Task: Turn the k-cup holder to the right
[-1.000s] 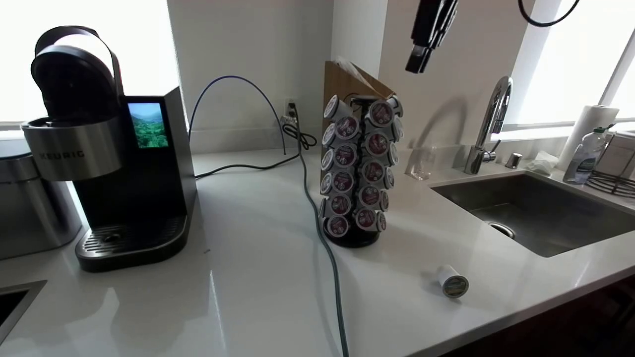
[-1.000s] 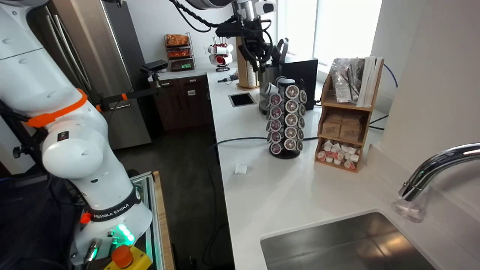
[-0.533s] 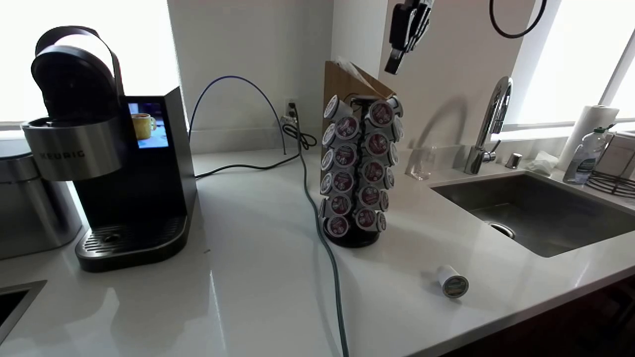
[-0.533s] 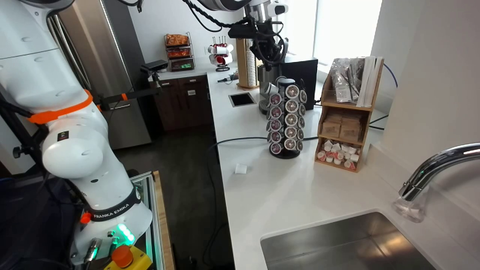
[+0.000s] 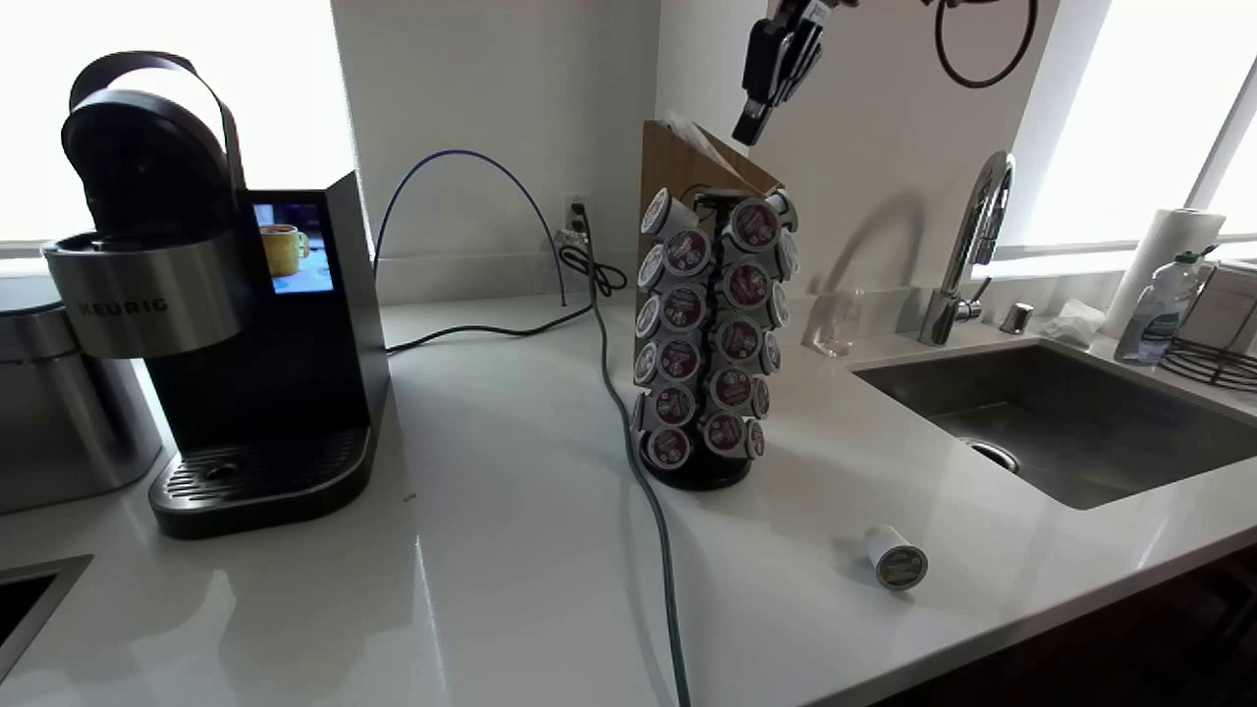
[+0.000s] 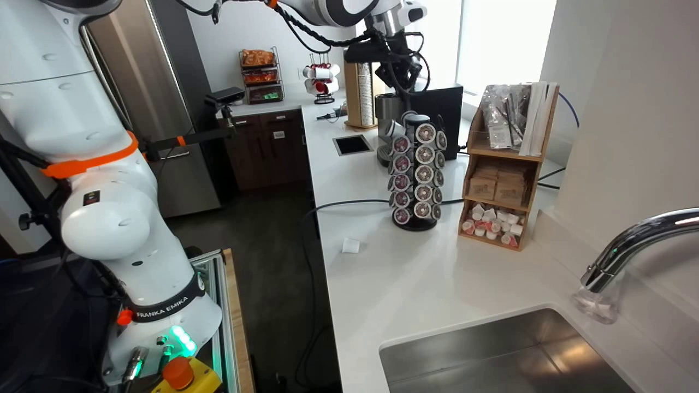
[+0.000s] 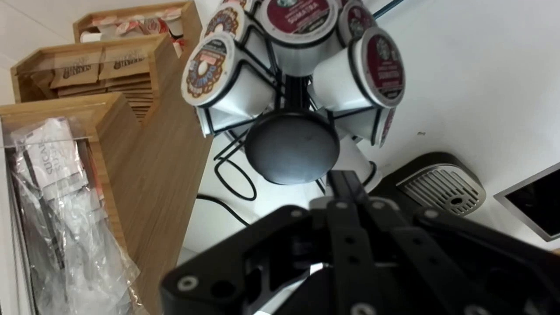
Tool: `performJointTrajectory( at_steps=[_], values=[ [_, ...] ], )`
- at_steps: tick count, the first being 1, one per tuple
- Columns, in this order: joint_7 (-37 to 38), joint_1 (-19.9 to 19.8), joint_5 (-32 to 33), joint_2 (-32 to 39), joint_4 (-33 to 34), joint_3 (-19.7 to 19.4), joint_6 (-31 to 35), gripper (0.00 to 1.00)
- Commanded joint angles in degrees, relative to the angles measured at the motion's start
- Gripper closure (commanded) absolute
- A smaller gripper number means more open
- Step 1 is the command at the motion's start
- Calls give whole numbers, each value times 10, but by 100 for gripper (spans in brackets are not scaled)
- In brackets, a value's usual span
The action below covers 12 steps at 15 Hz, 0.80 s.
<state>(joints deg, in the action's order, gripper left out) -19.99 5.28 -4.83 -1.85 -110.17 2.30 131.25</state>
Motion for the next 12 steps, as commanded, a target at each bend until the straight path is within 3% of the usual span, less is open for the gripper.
performJointTrajectory(
  at_steps=[1, 5, 12],
  values=[
    [-34, -7, -6, 30, -5, 3, 63, 100],
    [-41, -13, 0, 54, -3, 5, 112, 100],
    [-44, -21, 11, 62, -7, 6, 125, 100]
  ],
)
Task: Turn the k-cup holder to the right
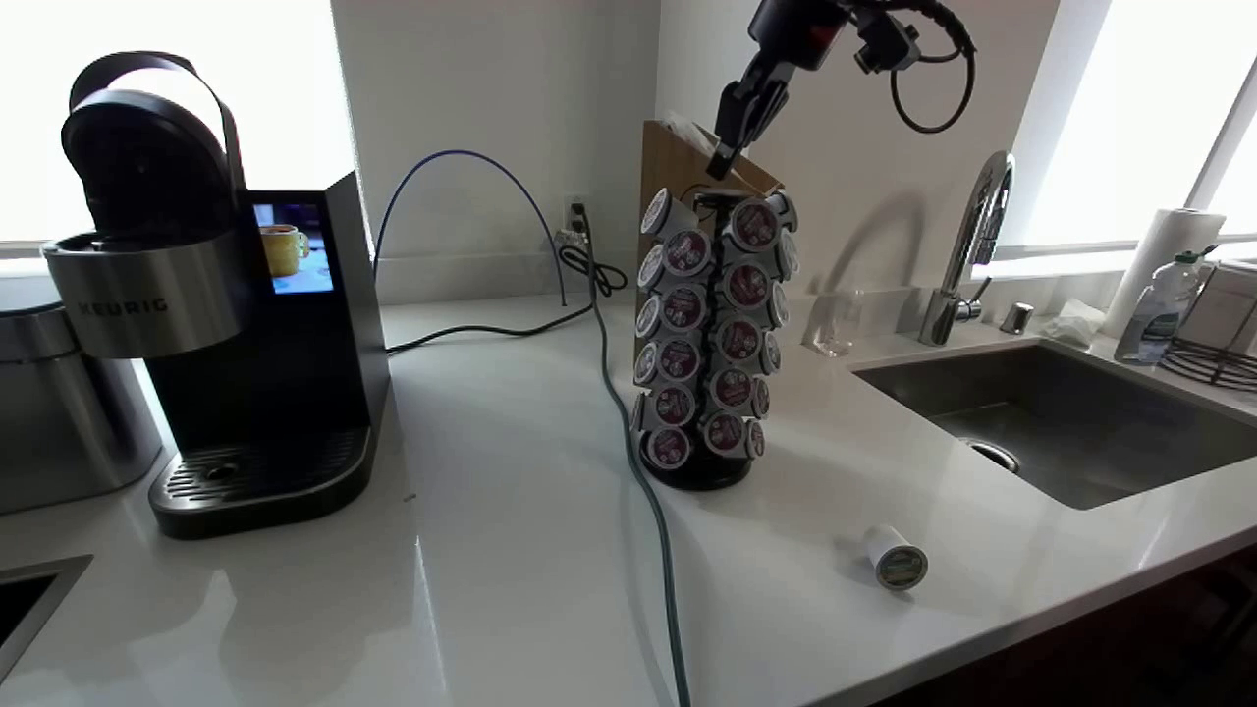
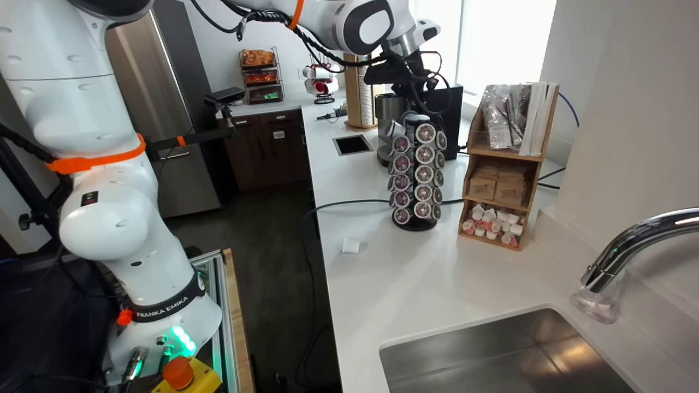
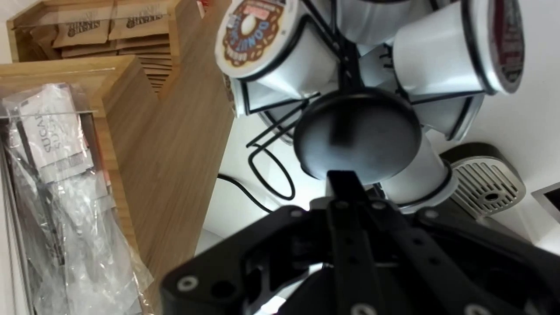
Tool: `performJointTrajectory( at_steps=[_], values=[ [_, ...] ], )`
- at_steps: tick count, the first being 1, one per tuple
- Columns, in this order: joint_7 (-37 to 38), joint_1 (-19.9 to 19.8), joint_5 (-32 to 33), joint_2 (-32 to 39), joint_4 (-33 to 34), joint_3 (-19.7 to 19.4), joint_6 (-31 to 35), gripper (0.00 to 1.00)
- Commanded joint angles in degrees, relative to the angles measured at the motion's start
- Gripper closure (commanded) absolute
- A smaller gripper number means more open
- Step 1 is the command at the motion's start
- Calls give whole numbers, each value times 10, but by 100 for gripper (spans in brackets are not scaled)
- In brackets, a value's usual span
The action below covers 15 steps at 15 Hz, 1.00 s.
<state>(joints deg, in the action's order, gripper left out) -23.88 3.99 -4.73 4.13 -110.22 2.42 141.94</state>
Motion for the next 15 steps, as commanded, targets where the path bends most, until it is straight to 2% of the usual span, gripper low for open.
performJointTrajectory(
  at_steps=[1, 7, 15],
  values=[
    [-6, -9, 12, 3, -8, 5, 21, 100],
    [-6, -13, 15, 7, -10, 5, 21, 100],
    [2, -12, 53, 7, -12, 4, 4, 100]
  ],
)
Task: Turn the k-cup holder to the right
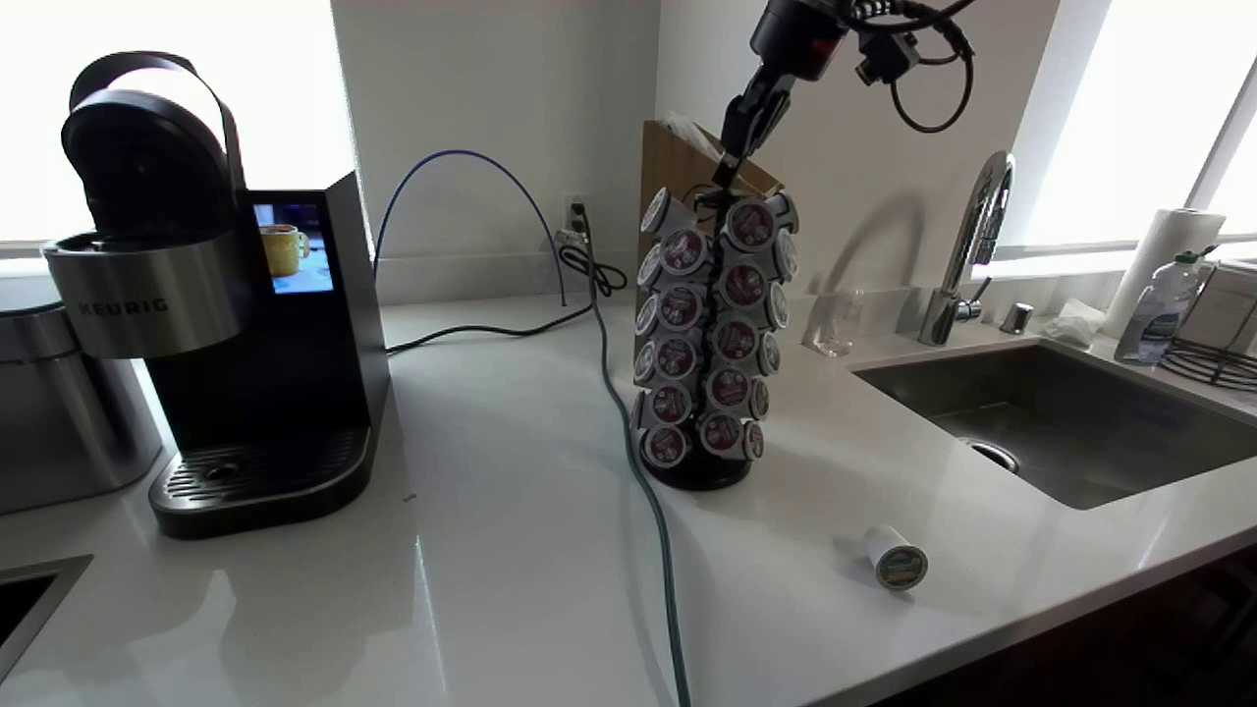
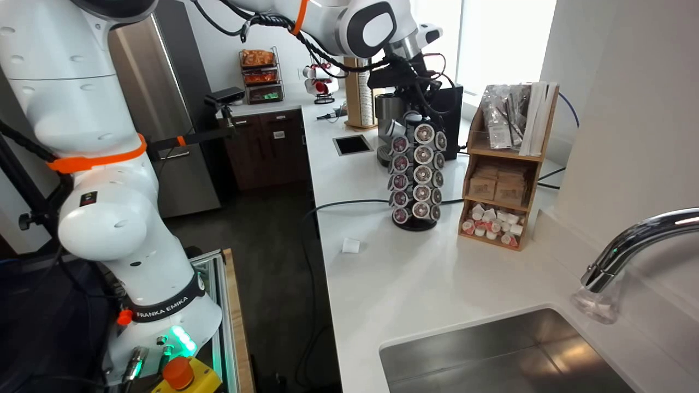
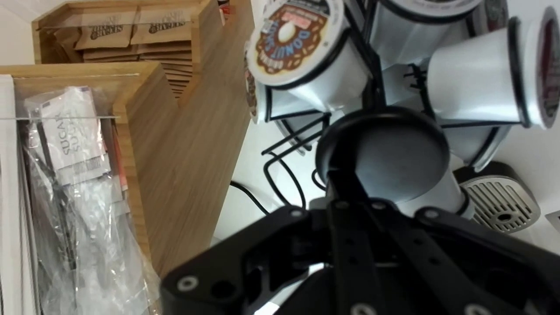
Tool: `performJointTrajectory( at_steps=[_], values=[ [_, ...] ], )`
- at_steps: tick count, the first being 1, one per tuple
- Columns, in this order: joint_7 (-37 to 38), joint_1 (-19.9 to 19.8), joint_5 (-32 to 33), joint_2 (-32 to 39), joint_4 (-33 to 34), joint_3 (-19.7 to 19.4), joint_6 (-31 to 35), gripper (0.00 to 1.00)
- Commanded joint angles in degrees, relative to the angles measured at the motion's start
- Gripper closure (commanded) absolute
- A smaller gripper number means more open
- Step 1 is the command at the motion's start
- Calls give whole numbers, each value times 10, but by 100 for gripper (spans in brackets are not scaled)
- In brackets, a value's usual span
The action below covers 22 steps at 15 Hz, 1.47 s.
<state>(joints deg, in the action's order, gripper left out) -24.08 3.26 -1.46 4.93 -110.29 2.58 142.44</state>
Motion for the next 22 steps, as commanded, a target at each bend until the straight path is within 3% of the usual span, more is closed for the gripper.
performJointTrajectory(
  at_steps=[1, 22],
  values=[
    [6, -5, 25, -1, -12, 3, -2, 100],
    [42, -2, 48, -11, 5, 6, -79, 100]
  ],
)
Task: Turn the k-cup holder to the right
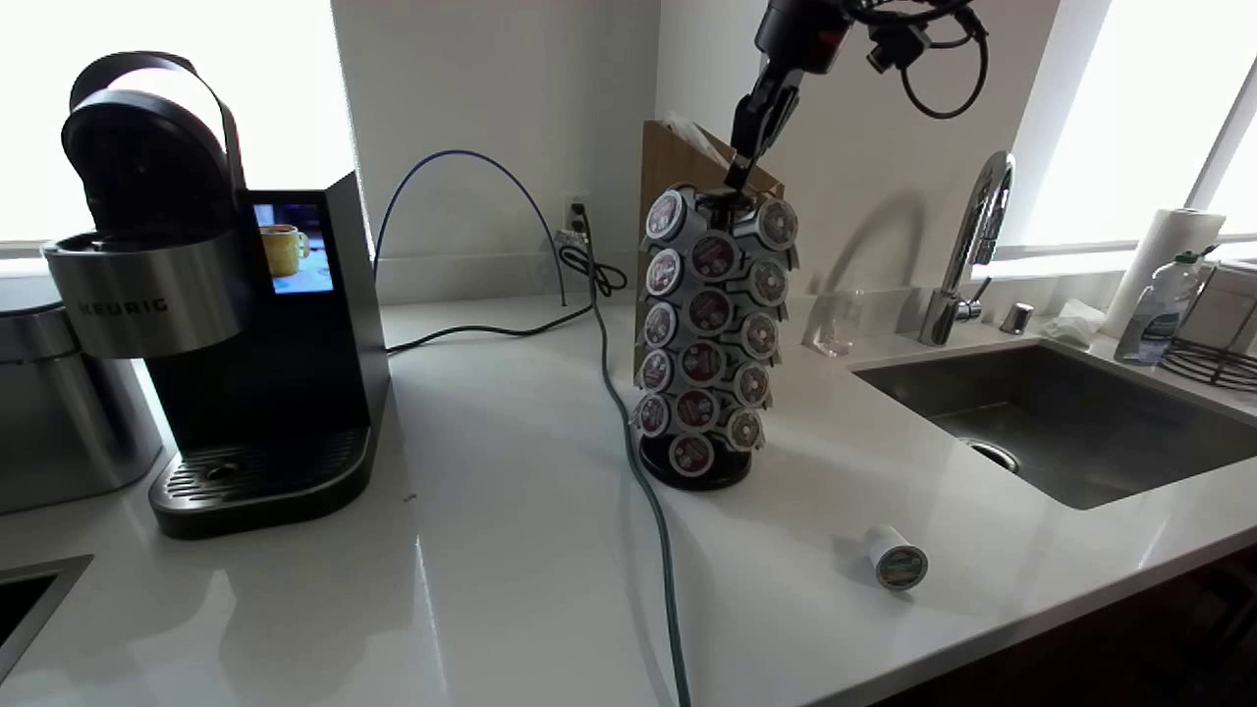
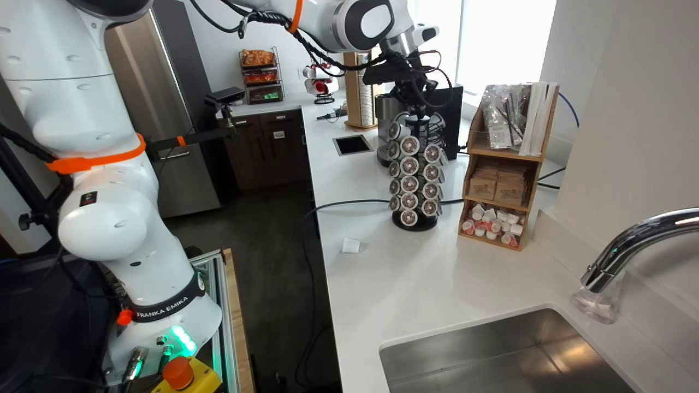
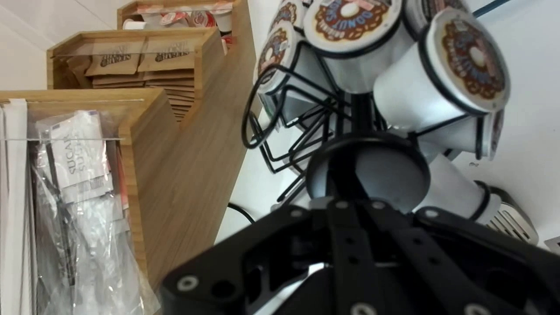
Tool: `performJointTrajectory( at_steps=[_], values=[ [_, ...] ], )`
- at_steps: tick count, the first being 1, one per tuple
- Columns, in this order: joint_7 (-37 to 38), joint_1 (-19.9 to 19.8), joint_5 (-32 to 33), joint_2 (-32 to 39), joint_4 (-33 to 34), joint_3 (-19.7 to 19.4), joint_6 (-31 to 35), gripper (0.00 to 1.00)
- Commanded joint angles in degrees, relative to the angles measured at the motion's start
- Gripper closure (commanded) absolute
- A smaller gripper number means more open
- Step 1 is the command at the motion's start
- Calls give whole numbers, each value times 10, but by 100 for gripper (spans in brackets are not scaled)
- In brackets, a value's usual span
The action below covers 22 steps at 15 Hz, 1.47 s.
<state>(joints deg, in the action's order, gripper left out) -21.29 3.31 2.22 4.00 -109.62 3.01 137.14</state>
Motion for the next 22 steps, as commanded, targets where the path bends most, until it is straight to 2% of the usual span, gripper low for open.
performJointTrajectory(
  at_steps=[1, 12, 22],
  values=[
    [14, -2, 10, -2, -2, 2, -28, 100],
    [41, -1, -5, 0, 21, 5, -96, 100],
    [53, 0, -36, 2, 23, 8, -97, 100]
  ],
)
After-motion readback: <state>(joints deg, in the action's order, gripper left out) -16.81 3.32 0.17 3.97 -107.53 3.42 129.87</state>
